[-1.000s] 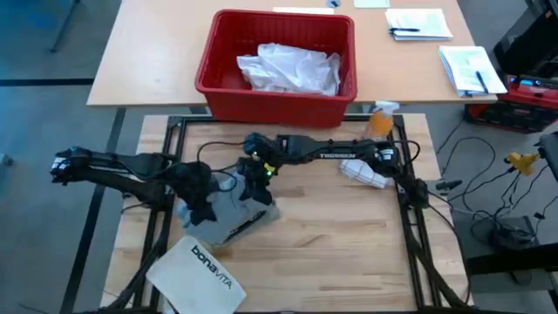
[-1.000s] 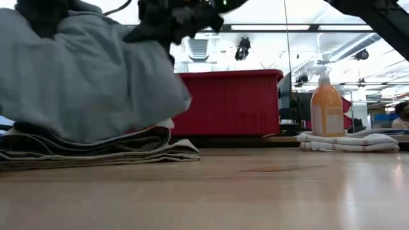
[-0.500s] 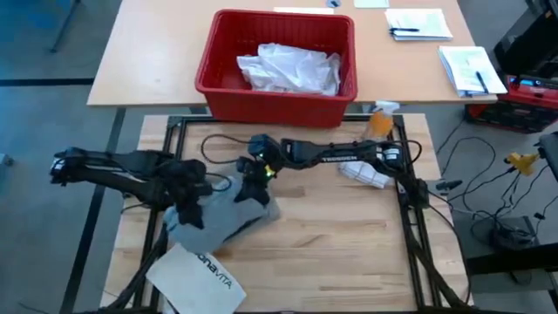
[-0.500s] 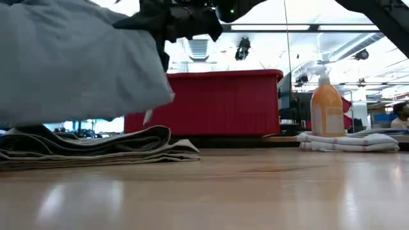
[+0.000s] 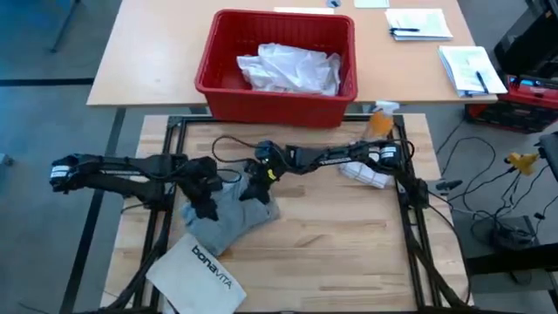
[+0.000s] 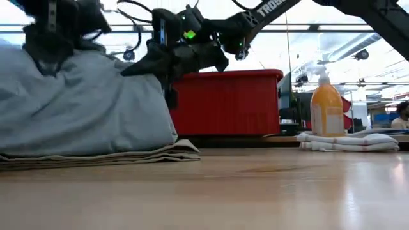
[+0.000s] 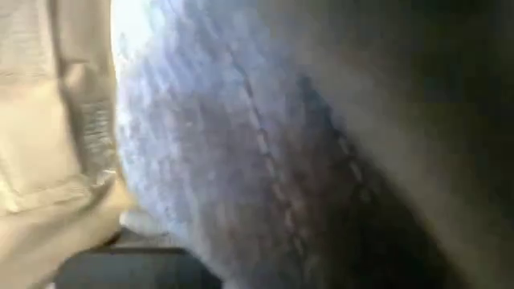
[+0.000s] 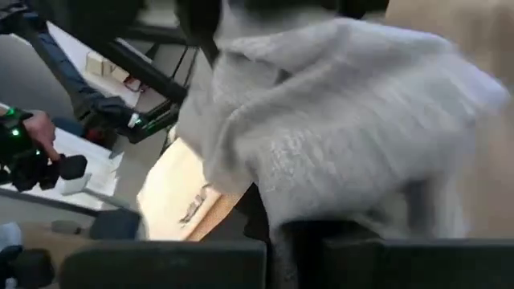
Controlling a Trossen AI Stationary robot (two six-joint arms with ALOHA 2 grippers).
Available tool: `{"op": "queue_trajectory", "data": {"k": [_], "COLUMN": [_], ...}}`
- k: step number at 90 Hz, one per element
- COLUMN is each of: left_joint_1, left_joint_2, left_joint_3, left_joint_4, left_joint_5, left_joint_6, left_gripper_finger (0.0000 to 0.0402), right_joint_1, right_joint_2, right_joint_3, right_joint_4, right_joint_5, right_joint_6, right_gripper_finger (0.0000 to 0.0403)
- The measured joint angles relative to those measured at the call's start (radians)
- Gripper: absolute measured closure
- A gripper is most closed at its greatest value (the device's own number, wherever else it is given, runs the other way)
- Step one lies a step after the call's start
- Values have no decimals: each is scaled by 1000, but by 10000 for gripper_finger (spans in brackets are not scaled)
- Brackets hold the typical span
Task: Fold laundry
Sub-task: Stack the folded gray shirt on top of the folded gray shorts
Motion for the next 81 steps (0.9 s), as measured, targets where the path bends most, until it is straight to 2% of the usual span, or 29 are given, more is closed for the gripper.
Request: {"op": "queue_trajectory", "data": {"k": [13,29,43,50,57,64,81], "left_joint_1": [50,123,183,208,225,225,224], "left_joint_2": [28,78,134,171,210,250,313], "left_joint_3": [-52,-57,-13,-6,-6,-6,-6], "left_joint_4": [-2,-4,-25,-21,-13,-18,-44], "left_joint_5": [8,18,-31,-63,-92,-114,-112], "left_joint_6": [113,289,433,452,444,401,369], "left_gripper_finger": [391,391,391,391,388,364,294], "right_joint_1": [-37,-76,-77,-78,-77,-84,-106], "right_joint_2": [17,71,98,98,100,98,87], "right_joint_3": [-9,1,17,17,16,14,14], "right_joint_4": [-4,2,3,0,-1,-21,-113], "right_joint_5": [5,-25,-20,-5,28,30,15], "right_joint_6": [-82,-166,-196,-241,-269,-273,-340], "right_gripper_finger": [403,403,392,381,364,340,245]}}
